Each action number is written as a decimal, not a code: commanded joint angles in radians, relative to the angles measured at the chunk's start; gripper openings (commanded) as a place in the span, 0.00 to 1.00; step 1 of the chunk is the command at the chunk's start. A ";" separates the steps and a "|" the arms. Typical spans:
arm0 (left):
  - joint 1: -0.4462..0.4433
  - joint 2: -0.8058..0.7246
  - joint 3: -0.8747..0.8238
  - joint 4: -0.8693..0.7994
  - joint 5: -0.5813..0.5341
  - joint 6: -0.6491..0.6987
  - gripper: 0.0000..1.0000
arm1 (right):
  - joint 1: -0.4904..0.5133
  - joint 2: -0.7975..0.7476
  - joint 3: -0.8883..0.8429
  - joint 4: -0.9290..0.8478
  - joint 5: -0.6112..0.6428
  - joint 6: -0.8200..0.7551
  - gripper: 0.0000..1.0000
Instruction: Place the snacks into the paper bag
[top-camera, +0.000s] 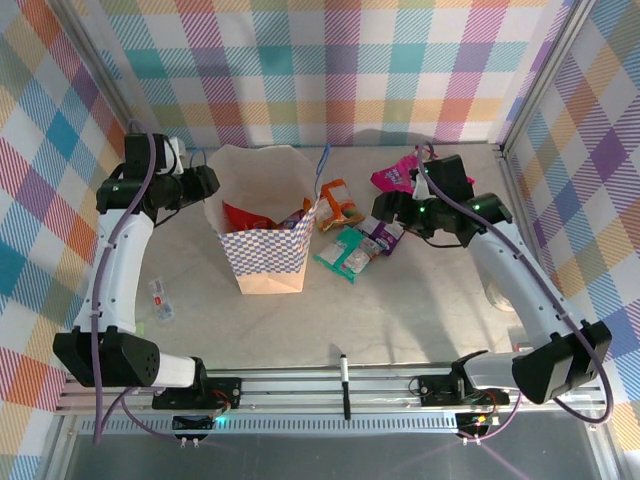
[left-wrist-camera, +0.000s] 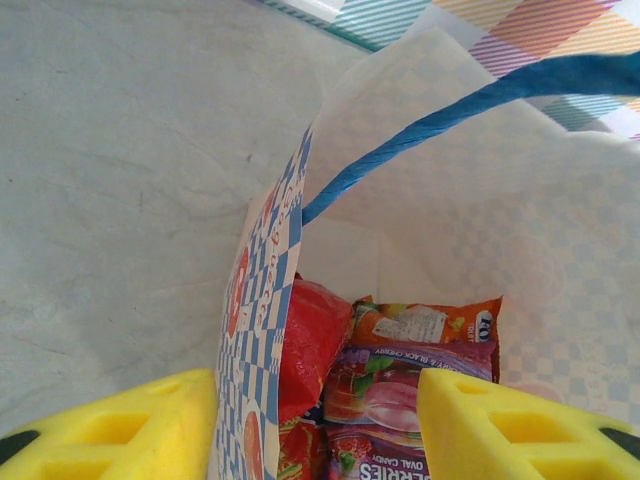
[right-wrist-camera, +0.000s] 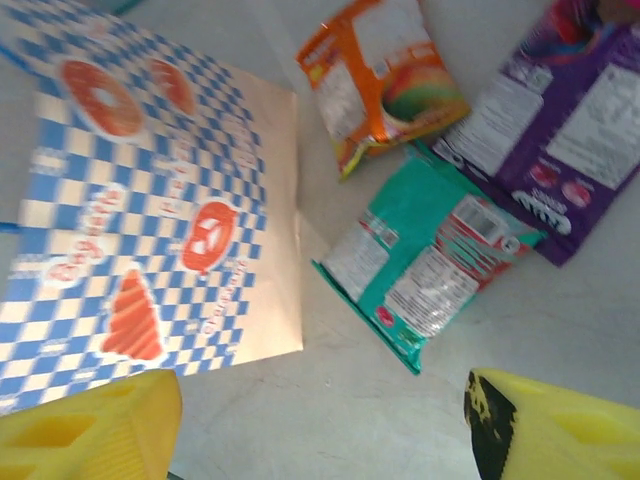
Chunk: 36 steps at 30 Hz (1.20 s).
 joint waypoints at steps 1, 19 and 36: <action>-0.010 0.007 -0.007 -0.013 -0.011 0.016 0.55 | -0.041 0.014 -0.047 0.083 -0.058 0.051 0.77; -0.019 0.019 -0.042 0.006 -0.050 0.018 0.54 | -0.204 0.351 -0.123 0.242 -0.147 0.083 0.83; -0.020 0.029 -0.062 0.028 -0.075 0.016 0.53 | -0.228 0.611 -0.040 0.252 -0.132 0.085 0.89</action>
